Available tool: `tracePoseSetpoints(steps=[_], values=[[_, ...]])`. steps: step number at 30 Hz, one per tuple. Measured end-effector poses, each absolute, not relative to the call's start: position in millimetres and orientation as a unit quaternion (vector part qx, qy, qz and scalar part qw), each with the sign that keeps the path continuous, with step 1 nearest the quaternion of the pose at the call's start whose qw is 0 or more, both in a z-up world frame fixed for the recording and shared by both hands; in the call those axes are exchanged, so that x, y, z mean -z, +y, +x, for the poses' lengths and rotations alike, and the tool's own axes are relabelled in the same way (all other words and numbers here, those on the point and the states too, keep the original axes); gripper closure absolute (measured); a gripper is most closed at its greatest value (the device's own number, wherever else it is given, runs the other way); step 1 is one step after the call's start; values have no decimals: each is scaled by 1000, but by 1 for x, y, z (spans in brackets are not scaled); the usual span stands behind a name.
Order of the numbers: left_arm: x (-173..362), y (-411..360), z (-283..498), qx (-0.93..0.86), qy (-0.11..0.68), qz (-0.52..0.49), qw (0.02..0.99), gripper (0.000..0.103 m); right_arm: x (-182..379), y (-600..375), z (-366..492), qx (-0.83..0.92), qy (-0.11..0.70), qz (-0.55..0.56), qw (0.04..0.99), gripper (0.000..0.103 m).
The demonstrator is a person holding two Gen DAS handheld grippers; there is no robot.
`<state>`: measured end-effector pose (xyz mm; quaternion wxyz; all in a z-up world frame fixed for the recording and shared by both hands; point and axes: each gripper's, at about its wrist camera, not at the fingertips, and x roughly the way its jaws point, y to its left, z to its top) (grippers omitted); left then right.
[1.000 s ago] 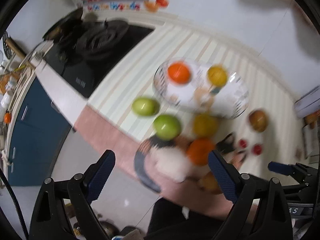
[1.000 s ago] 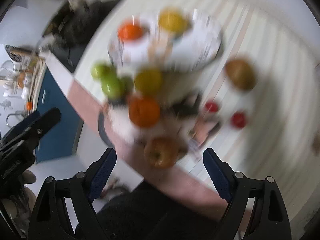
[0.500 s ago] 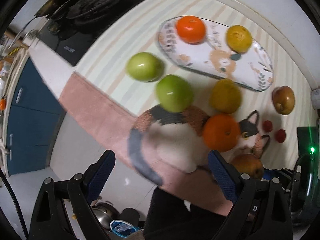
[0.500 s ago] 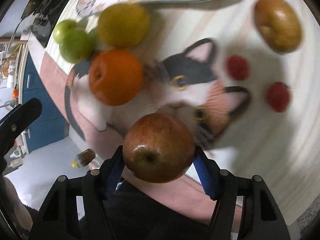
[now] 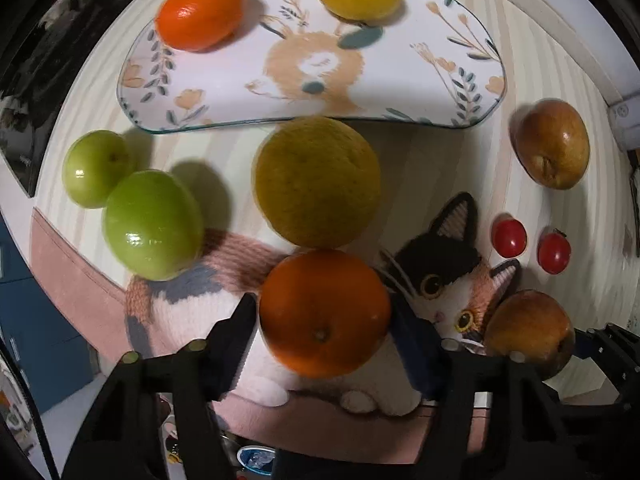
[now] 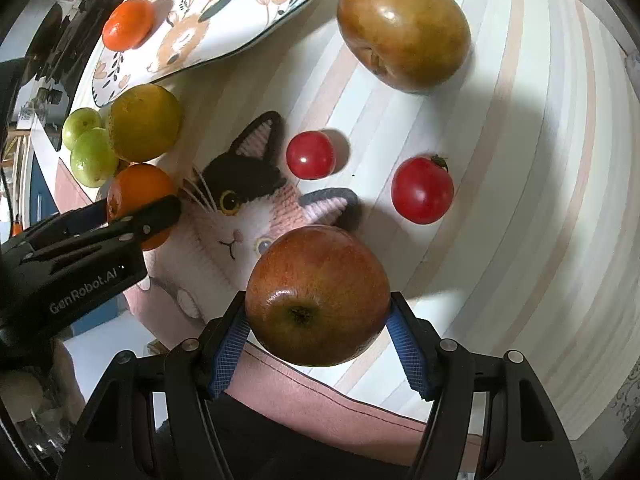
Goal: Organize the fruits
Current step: 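Grasp the second orange with the left tool while the right tool grasps the red apple, then place both fruits on the white plate and open both tools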
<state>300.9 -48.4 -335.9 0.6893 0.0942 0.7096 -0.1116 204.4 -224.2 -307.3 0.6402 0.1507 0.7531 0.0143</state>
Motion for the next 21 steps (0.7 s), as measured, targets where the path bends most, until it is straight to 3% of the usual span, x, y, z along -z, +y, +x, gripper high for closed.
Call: tracePoseSetpoints(steps=[15,21], values=[[330,-32,271,107,709,77,693,42,311,-233,205,-12,753,151,640,33],[283,-20,277,127,682,51,719,42,285,-239,216,-16,731,162,662,34]])
